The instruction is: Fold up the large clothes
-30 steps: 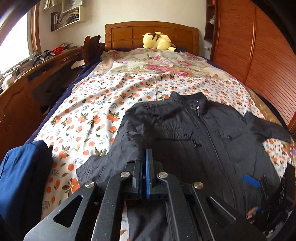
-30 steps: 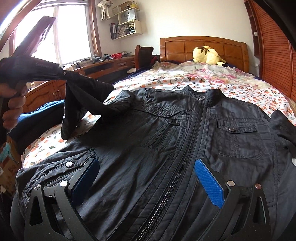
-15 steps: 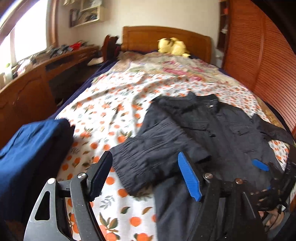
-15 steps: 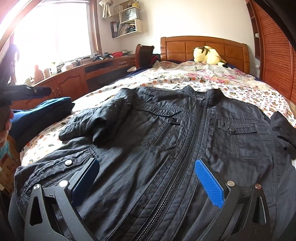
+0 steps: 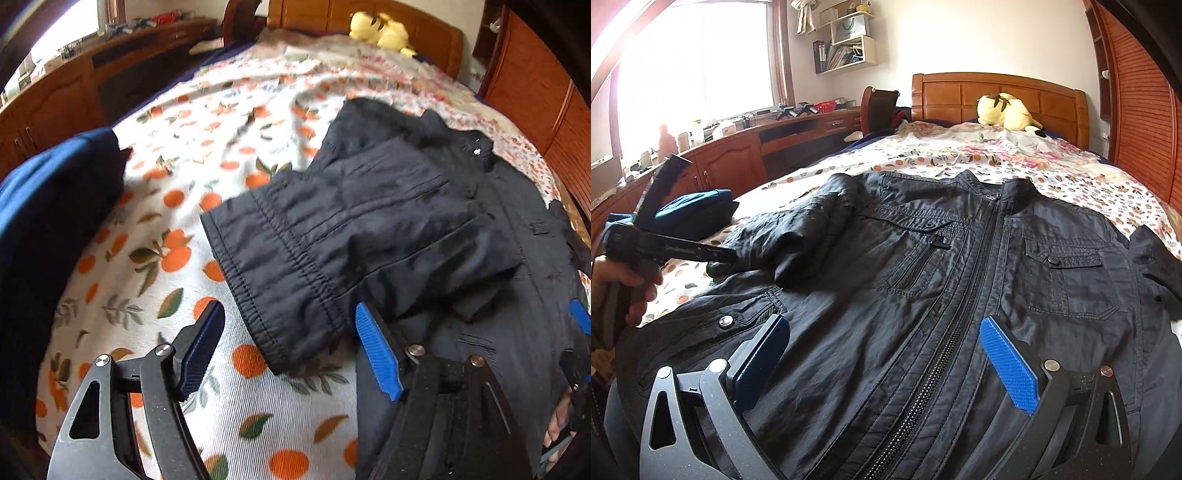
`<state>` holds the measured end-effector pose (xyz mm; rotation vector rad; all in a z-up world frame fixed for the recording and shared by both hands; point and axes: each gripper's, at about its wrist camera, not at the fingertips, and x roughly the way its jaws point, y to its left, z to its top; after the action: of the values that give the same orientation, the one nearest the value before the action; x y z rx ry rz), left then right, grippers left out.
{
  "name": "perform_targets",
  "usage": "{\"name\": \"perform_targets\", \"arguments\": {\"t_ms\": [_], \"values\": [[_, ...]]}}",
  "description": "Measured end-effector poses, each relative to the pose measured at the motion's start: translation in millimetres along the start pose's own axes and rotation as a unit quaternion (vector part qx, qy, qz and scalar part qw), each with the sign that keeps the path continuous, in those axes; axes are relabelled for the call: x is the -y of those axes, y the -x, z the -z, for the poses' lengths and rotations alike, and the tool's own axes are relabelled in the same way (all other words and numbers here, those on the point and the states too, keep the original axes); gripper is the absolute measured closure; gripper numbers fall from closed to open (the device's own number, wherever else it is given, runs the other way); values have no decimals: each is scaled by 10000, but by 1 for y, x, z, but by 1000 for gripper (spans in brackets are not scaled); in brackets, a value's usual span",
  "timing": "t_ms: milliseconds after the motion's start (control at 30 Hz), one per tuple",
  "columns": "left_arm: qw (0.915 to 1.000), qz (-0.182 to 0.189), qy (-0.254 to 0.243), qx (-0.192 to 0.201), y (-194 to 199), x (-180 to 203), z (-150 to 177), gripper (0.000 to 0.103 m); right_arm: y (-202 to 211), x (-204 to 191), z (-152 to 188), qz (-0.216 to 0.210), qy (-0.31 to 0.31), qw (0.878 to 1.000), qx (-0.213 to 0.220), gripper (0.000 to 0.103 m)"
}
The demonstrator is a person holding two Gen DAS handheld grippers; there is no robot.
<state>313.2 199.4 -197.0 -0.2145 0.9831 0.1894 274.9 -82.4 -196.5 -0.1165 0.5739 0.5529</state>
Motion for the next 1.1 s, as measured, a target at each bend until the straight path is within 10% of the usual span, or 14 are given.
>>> {"name": "perform_targets", "arguments": {"t_ms": [100,267,400,733,1100], "values": [[9996,148,32,-257,-16,-3,-3,29,0,1,-1,19,-1,10000,2,0],[9984,461,-28,-316,-13,2,-7,80,3,0,-1,72,39,10000,-34,0],[9993,209,-309,-29,16,20,-13,93,7,2,1,73,77,9998,-140,0],[9773,683,-1204,1605,152,126,-22,94,48,28,11,257,-151,9992,-257,0],[9526,1090,-2014,2001,200,191,26,94,105,51,27,872,-361,9953,-217,0]]}}
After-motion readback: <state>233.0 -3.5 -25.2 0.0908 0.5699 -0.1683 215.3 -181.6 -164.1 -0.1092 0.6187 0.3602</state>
